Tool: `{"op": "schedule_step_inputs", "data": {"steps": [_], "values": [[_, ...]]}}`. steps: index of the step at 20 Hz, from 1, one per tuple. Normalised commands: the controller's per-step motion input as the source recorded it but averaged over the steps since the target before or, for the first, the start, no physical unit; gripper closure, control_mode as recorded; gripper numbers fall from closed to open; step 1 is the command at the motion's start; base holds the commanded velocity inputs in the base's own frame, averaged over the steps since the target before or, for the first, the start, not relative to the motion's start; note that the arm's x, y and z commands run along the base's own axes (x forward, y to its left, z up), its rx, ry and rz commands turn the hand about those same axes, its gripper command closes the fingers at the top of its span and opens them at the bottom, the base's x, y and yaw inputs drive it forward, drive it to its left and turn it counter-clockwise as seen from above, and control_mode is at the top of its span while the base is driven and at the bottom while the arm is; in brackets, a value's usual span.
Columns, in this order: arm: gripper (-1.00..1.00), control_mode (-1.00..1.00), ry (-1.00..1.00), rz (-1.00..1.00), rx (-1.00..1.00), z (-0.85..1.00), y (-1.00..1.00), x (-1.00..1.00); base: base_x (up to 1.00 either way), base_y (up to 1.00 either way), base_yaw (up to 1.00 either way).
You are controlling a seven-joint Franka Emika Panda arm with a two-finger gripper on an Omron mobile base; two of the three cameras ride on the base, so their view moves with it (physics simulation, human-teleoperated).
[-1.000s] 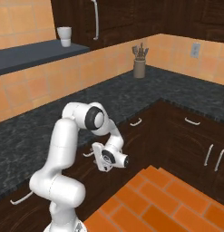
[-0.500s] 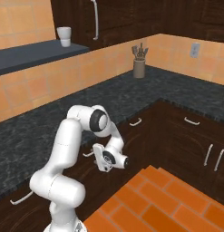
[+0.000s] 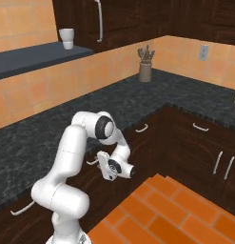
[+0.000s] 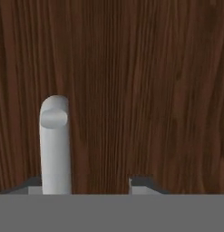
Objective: Take a straw from the drawer in front and place it inside the glass cup on the dining counter.
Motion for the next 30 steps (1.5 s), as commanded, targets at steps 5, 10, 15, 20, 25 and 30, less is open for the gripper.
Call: {"op": "schedule_step_inputs", "data": {"steps": [5, 10, 15, 20, 25, 30], "values": [[1.0, -1.0, 0.04, 0.0, 0.0, -0.06, 0.03, 0.01, 0.0, 0.0, 0.0], [1.0, -1.0, 0.1, 0.0, 0.0, -0.02, 0.0, 0.01, 0.0, 0.0, 0.0], [1.0, -1.0, 0.0, -0.01, 0.01, 0.0, -0.14, -0.33, 0.0, 0.0, 0.0], [1.0, -1.0, 0.0, 0.0, 0.05, 0.0, -0.4, -0.75, 0.0, 0.0, 0.0], [1.0, -1.0, 0.0, 0.0, 0.09, 0.0, -0.5, -0.87, 0.0, 0.0, 0.0], [1.0, -1.0, 0.0, 0.0, 0.1, 0.0, -0.52, -0.86, 0.0, 0.0, 0.0]]}}
